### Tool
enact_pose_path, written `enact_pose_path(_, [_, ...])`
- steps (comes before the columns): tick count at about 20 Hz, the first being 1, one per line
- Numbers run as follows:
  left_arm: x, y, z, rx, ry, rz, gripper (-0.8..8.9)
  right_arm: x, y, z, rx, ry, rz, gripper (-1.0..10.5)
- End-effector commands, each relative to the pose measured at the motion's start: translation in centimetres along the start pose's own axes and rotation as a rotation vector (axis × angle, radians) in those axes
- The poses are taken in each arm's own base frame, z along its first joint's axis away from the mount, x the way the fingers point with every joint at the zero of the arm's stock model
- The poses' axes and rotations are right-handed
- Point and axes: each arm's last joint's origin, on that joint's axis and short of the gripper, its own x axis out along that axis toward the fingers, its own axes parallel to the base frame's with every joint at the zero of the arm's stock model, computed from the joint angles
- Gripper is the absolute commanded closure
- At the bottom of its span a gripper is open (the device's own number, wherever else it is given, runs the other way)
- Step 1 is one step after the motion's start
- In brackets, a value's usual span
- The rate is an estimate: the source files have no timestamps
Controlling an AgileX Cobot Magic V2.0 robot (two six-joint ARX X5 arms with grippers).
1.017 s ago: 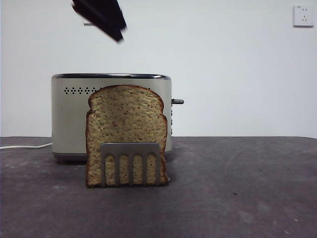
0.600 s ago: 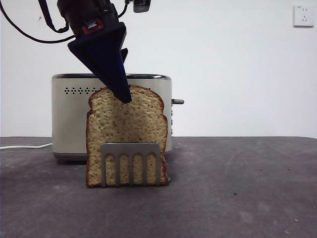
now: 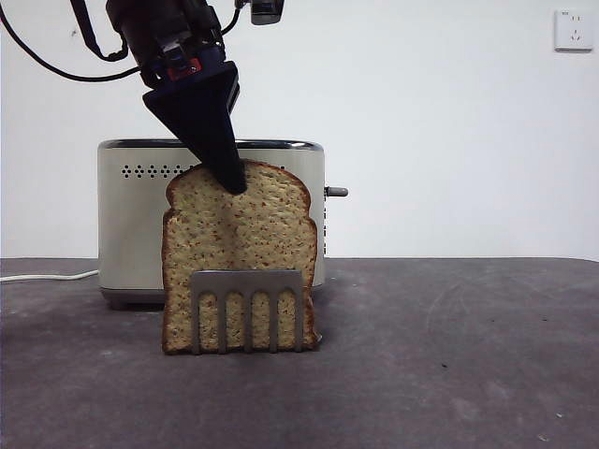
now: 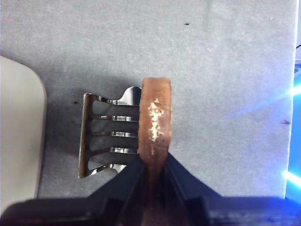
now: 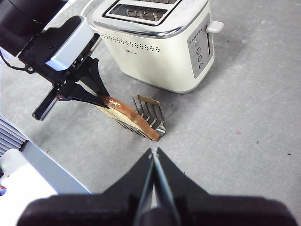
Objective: Pick up a slice of bread from the rack,put the bread on the toaster,press the button
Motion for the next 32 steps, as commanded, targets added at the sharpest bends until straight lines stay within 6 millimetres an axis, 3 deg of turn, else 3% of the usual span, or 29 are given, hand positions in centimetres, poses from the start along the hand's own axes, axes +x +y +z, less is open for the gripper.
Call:
enact_pose_path(1, [-0.3, -0.2, 0.0, 0.016, -0.006, 0.005, 8.19, 0.0, 0.1, 0.1, -0.011, -0.005, 0.002, 9.6])
enact_pose_path(5, [-3.1, -0.4, 0.5, 0.027, -0.052, 0.049, 8.19, 0.1, 0.0, 0.1, -0.008, -0.001, 0.003, 9.6])
enact_pose_path(9, [-8.2, -0.6, 1.7, 0.044, -0.117, 0.123, 8.19, 0.3, -0.2, 0.2, -0.001, 0.009, 0.004, 9.6])
enact_pose_path(14, [-15.9, -0.3, 3.4, 0.079, -0.157, 0.367, 8.2, 0.4, -0.3, 0.2, 0.0, 0.012, 0.005, 9.6])
enact_pose_path(17, [-18.3, 0.3, 3.4, 0.143, -0.141, 0.496, 8.21, 0.4, -0.3, 0.1, 0.002, 0.017, 0.005, 9.6])
enact_pose_path(24, [-18.2, 3.3, 1.8, 0.189, -0.086, 0.566, 8.22, 0.5, -0.3, 0.1, 0.007, 0.023, 0.006, 9.6])
enact_pose_path(32, [-15.6, 6.4, 0.8, 0.168, -0.08, 0.471, 8.22, 0.9, -0.6, 0.2, 0.015, 0.041, 0.009, 9.6])
